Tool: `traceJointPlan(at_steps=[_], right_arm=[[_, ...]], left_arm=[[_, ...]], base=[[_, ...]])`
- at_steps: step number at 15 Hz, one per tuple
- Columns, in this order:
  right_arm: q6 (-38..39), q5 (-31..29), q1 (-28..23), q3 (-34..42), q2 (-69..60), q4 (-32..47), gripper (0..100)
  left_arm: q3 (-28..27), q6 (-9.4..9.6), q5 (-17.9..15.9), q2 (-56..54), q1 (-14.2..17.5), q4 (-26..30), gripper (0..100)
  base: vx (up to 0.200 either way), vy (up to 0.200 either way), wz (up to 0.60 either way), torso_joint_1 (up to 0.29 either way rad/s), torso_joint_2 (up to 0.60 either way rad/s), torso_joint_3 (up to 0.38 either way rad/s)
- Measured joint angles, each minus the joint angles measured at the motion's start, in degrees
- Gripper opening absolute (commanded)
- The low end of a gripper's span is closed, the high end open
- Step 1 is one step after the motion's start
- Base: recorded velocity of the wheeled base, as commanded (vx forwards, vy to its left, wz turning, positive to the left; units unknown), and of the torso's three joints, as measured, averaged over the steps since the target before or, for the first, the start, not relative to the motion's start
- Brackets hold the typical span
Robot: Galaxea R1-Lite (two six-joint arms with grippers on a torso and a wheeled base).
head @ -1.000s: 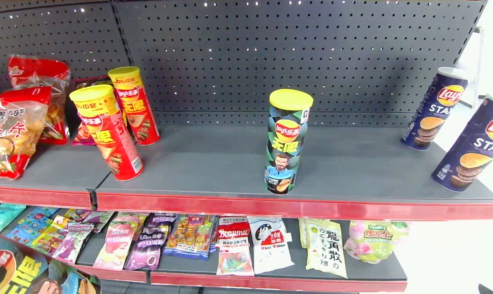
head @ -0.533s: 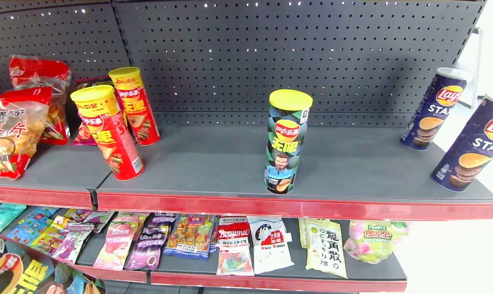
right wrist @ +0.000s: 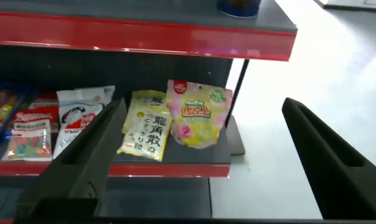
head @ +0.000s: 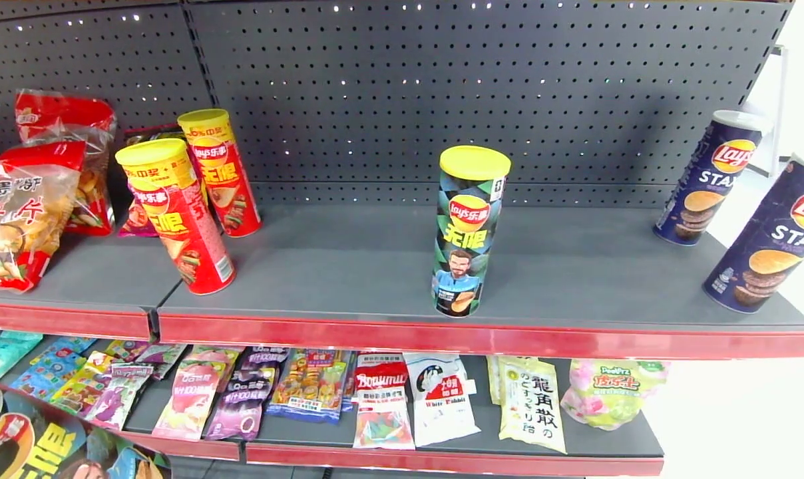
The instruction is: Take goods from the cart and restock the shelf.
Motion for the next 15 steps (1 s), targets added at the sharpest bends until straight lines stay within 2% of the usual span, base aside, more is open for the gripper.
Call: traceJointPlan(at_steps=[2,4,5,14,15], right_arm=[[0.79,4.35,-0.07,0.54,-2.71,-1.01,100],[4.72,6.5,-0.16,1.3,-4.29,-1.56,100],[5.14,6.5,-0.18,1.44,-4.72,1.43,100],[5.05,5.62,-0.27,1.68,-5.45,0.51,100],[5.05,5.6,-0.27,1.68,-5.45,0.51,100]], left_arm=[[0.0,0.02,0.0,-0.15,0.0,-0.02,0],[0.16,0.02,0.0,-0.63,-0.02,0.0,0],[0.27,0.02,0.0,-0.89,-0.02,0.06,0],[0.11,-0.02,0.26,-1.28,-0.02,0.09,0],[0.09,-0.02,0.26,-1.28,-0.02,0.09,0]], base=[[0.0,0.0,0.0,0.0,0.0,0.0],[0.0,0.0,0.0,0.0,0.0,0.0],[0.0,0.0,0.0,0.0,0.0,0.0],[0.0,0.0,0.0,0.0,0.0,0.0],[0.0,0.0,-0.6,0.012,0.0,-0.002]])
